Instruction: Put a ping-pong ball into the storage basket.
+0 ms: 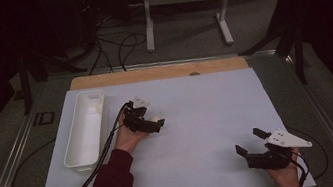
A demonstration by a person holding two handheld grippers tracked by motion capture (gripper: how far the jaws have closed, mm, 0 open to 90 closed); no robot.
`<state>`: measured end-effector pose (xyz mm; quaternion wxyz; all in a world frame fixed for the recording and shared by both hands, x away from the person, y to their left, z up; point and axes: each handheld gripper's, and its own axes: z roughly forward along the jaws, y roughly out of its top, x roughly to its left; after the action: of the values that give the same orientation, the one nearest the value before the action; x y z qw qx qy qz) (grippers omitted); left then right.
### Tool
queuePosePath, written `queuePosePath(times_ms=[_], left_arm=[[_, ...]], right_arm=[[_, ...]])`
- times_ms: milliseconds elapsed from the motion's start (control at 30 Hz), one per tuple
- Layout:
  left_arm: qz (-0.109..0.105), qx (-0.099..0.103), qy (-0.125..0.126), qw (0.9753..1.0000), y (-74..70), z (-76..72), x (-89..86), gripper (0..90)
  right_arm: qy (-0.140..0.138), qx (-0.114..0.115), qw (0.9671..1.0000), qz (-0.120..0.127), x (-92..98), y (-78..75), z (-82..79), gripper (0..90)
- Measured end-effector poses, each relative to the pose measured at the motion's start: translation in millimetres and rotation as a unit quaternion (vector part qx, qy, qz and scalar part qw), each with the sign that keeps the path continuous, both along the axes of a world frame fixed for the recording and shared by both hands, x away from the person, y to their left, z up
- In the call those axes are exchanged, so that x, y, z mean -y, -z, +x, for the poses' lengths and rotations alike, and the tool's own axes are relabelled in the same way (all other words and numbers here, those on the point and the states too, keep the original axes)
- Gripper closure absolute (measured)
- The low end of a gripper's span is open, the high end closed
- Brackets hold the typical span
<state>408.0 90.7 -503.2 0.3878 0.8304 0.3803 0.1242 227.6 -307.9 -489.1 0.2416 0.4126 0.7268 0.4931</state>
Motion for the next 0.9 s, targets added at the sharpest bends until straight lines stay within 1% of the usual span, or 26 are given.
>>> queuePosePath(times_ms=[100, 200, 300, 400, 533, 633, 667, 700, 833, 867, 900], left_arm=[[-0.001, -0.004, -0.001, 1.0000, 3.3, 0.4, -0.9, 2.0], [0.004, -0.006, 0.000, 1.0000, 6.6, 0.5, -0.8, 2.9], [0.005, -0.008, 0.002, 1.0000, 9.0, 0.2, -0.5, 5.2], [0.010, -0.008, 0.004, 0.9999, 10.3, -0.1, 0.8, 7.6], [0.014, -0.004, 0.006, 0.9999, 10.7, -0.8, 2.9, 15.3], [0.021, -0.002, 0.005, 0.9998, 10.9, -1.5, 4.9, 20.6], [0.023, -0.002, 0.006, 0.9997, 11.1, -1.4, 5.4, 22.9], [0.029, -0.003, 0.005, 0.9996, 11.3, -1.3, 5.8, 25.1], [0.041, -0.003, 0.014, 0.9990, 13.5, -2.6, 6.9, 32.8], [0.044, -0.003, 0.013, 0.9989, 13.9, -2.7, 7.2, 35.3], [0.042, -0.005, 0.014, 0.9990, 14.3, -2.7, 7.2, 37.6]], right_arm=[[0.001, 0.000, 1.0000, 0.000, 0.2, 0.0, 0.1, 9.0], [-0.001, 0.000, 1.0000, 0.000, 0.0, 0.1, 0.1, 9.0], [-0.001, 0.000, 1.0000, 0.000, -0.1, 0.2, 0.2, 9.0], [0.000, -0.001, 1.0000, 0.000, -0.1, 0.2, 0.4, 9.0], [-0.001, -0.001, 1.0000, -0.001, -0.3, 0.1, 0.3, 9.0], [0.000, 0.000, 1.0000, 0.000, 0.0, 0.0, 0.3, 9.0], [0.001, 0.000, 1.0000, 0.000, 0.2, 0.0, 0.3, 9.0], [0.001, 0.000, 1.0000, 0.000, 0.2, -0.1, 0.2, 9.0], [0.001, 0.000, 1.0000, 0.001, 0.5, -0.3, 0.0, 9.0], [0.001, 0.000, 1.0000, 0.001, 0.5, -0.4, -0.1, 9.0], [0.002, -0.001, 1.0000, 0.000, 0.5, -0.5, -0.1, 9.0]])
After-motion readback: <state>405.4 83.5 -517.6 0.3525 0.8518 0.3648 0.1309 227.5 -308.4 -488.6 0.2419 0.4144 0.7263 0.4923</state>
